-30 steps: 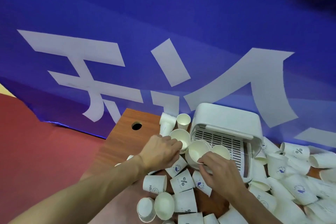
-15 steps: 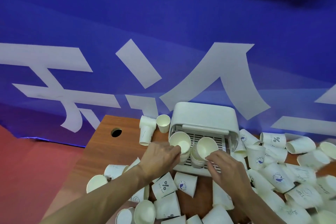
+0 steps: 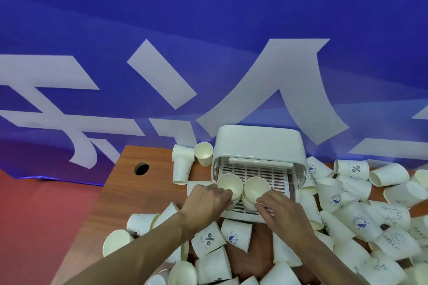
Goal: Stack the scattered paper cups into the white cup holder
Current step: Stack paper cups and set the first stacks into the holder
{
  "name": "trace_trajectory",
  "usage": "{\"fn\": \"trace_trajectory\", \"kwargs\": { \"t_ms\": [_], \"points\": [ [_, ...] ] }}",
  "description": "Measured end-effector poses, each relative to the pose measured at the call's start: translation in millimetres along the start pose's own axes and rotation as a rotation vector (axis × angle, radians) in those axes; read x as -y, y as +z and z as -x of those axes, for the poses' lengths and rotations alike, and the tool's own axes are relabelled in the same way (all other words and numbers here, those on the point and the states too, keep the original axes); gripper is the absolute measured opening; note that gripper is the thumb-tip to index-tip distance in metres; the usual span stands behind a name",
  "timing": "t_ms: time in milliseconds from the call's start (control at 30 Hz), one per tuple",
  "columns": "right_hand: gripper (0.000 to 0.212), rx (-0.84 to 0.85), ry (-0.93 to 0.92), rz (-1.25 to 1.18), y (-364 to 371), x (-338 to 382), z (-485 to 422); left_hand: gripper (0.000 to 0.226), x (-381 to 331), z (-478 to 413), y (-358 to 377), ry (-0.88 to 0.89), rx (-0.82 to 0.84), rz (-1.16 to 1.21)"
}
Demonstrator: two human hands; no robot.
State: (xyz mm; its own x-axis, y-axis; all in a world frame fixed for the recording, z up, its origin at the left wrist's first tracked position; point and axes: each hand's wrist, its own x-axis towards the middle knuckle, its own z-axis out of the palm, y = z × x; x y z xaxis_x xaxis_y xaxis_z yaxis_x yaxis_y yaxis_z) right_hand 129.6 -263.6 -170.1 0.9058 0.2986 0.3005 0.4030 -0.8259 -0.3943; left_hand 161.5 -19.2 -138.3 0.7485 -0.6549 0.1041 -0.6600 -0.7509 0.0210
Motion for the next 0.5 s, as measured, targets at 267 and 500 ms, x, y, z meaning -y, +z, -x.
{"fn": "trace_trajectory", "kwargs": {
  "t_ms": [267,500],
  "points": [
    [0.01,0.092,0.069,0.025,11.7,0.3,-2.3,0.012,0.6,-4.5,21.2,-0.062,0.165,-0.006],
    [0.02,0.166,0.054,0.12,13.9,6.0,-4.2,0.017,-4.5,-9.9,17.0,-0.097,0.227,-0.003]
  ]
}}
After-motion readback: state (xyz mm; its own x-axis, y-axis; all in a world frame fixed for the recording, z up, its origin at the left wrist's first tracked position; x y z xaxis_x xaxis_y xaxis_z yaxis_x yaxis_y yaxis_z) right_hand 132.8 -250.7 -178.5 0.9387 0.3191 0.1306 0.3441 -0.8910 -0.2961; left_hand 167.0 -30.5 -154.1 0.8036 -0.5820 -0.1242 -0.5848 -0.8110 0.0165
